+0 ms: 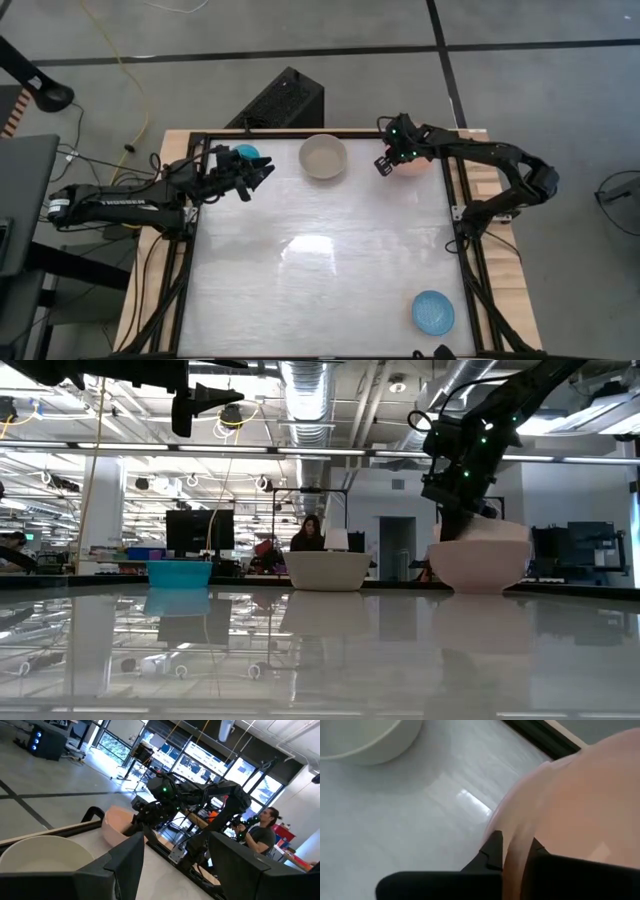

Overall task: Nest bowls inside each other
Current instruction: Stack the orange bowl on top of the white bowl, then stack the gray bowl on top of the orange bowl

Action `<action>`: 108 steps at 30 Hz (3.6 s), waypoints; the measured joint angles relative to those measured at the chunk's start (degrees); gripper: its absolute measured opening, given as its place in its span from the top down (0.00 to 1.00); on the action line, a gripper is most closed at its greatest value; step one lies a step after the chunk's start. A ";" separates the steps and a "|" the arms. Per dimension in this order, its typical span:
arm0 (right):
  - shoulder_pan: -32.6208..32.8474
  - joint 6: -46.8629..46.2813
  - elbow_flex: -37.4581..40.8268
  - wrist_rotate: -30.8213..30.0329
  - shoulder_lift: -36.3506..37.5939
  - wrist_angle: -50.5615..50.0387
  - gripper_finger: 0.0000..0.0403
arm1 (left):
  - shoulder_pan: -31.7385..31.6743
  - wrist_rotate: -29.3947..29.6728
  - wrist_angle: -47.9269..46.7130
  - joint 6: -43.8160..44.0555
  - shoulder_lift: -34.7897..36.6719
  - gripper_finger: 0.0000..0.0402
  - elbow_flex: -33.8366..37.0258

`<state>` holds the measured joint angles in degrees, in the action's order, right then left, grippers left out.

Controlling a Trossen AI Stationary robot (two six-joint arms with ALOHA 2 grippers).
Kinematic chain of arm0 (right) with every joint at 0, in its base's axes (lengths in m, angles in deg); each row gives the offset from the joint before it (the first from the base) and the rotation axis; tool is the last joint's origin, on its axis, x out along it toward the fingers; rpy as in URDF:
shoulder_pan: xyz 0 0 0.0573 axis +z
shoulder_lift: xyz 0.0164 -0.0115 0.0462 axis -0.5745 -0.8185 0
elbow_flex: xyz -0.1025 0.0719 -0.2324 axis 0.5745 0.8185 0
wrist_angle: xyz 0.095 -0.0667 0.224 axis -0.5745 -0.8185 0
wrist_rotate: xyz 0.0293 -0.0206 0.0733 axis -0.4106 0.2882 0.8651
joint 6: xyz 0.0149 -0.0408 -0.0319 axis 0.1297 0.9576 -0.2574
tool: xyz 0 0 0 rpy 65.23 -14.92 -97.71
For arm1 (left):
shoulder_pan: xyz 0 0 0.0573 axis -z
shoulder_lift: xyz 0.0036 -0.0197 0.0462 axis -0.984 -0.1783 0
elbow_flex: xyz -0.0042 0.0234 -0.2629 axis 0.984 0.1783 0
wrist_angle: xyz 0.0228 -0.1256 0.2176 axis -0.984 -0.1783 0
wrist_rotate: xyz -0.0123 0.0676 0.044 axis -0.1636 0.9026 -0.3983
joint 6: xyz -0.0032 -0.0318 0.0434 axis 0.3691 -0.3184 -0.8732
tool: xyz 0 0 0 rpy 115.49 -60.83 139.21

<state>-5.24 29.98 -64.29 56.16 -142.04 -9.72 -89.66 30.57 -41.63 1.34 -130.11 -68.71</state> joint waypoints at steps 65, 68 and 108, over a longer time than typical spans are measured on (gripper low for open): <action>17.87 19.58 -22.31 16.08 -29.49 17.02 0.47 | 0.02 -1.46 -4.62 3.03 -0.11 0.48 0.00; 17.64 19.91 -27.84 12.80 -33.75 8.39 0.51 | 0.02 -1.53 -4.82 3.03 -0.11 0.48 0.00; 15.95 1.19 -34.49 -17.48 -14.61 -27.86 1.00 | -0.02 -0.92 -5.83 2.60 -0.11 0.48 0.00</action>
<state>10.72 31.18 -98.78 38.68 -156.65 -37.58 -89.68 29.65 -47.46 3.93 -130.22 -68.71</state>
